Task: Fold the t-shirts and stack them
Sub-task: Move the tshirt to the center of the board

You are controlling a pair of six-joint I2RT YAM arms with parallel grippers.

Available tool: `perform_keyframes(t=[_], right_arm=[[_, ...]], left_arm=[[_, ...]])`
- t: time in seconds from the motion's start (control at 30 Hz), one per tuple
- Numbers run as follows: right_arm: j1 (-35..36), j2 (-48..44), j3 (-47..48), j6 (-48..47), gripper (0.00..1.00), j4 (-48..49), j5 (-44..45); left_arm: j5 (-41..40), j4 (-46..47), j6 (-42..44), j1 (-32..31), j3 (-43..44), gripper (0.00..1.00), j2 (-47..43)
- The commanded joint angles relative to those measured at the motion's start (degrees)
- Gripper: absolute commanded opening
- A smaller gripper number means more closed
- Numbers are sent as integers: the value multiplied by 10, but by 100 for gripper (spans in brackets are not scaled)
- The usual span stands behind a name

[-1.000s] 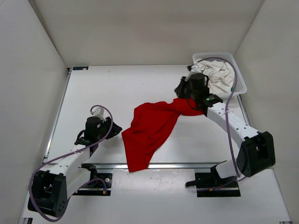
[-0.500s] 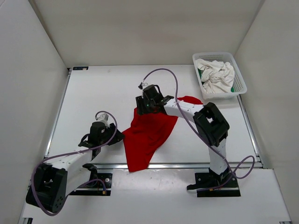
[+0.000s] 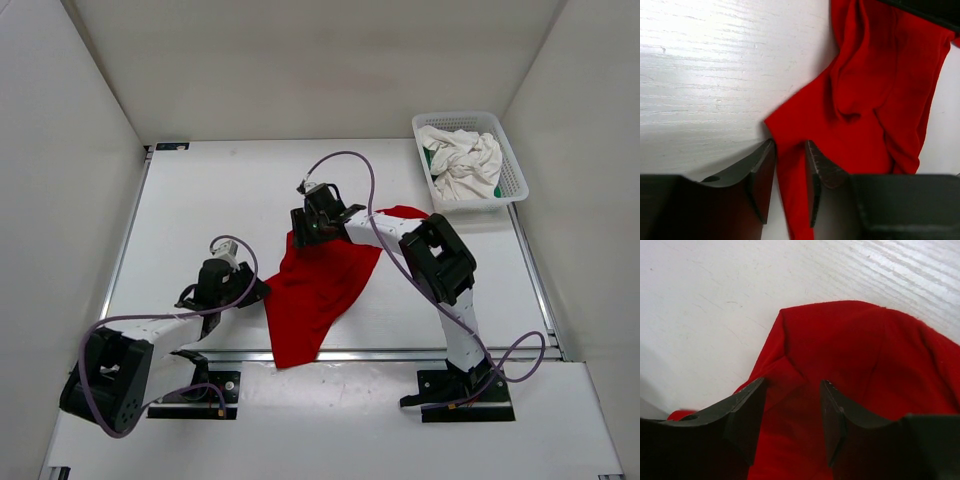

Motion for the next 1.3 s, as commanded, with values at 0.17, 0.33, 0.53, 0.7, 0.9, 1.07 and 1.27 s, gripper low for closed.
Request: perform_keyframes(t=[0.17,0.33,0.53,0.7,0.9,1.07,1.27], right_arm=[[-5,-6,20,18,40,30,-39],[-11,-2,30,22,29,31,-54],[-19,0,45,23,5,28,-54],[-39,-19,112,-1,0,-12,-50],[-63,-14,153,-29,24,-71,-84],[-43,28,152,-36,30,-63,-80],[-43,88,227,-47,37,-92,-82]], left_arm=[[-8,7,1,-5,-3,27,20],[-3,20,-8,-4,-2,10,36],[-10,38,-16,6,9,0,42],[-3,59,-41,30,48,0,80],[12,58,-51,64,88,0,110],[13,66,-52,62,60,0,109],[13,62,-45,53,57,0,104]])
